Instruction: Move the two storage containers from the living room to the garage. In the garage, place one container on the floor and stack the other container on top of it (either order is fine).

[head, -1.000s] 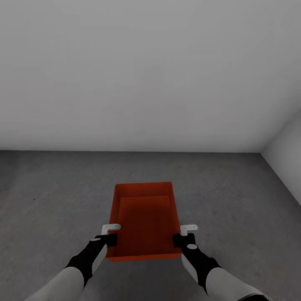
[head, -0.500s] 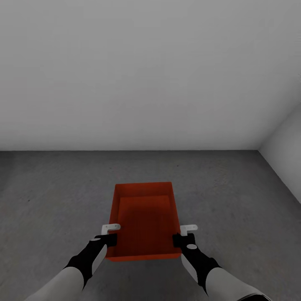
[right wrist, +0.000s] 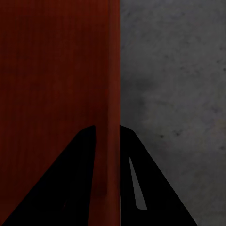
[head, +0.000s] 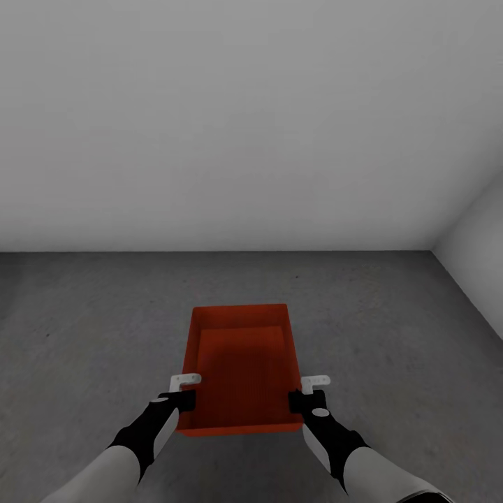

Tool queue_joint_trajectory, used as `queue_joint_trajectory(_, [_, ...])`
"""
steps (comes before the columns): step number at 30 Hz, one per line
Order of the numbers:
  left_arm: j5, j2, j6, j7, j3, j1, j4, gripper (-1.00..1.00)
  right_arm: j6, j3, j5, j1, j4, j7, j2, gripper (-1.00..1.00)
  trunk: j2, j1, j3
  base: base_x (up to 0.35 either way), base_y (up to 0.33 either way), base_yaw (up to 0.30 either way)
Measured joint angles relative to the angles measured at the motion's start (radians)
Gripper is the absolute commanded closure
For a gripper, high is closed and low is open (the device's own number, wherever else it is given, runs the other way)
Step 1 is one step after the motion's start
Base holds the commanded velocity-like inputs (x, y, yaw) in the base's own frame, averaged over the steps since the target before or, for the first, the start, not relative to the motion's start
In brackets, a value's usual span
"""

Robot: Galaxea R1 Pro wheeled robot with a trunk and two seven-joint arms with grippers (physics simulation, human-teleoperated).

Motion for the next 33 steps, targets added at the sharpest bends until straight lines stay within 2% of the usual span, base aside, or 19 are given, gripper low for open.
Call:
queue_joint_trajectory(6, [0.004,0.0,0.0,0.001,-0.001,0.0,0.0,1.0,0.005,-0.003,0.007,0.0,-0.003,0.001,0.0,1.0,0.0,0.0,0.0,0.0,0.0,0.0])
queue_joint_trajectory(33, [0.003,-0.001,0.0,0.003,-0.001,0.0,-0.002,1.0,0.002,-0.001,0.003,0.0,-0.003,0.001,-0.001,1.0,-0.189,0.103,-0.085,0.0,0.0,0.0])
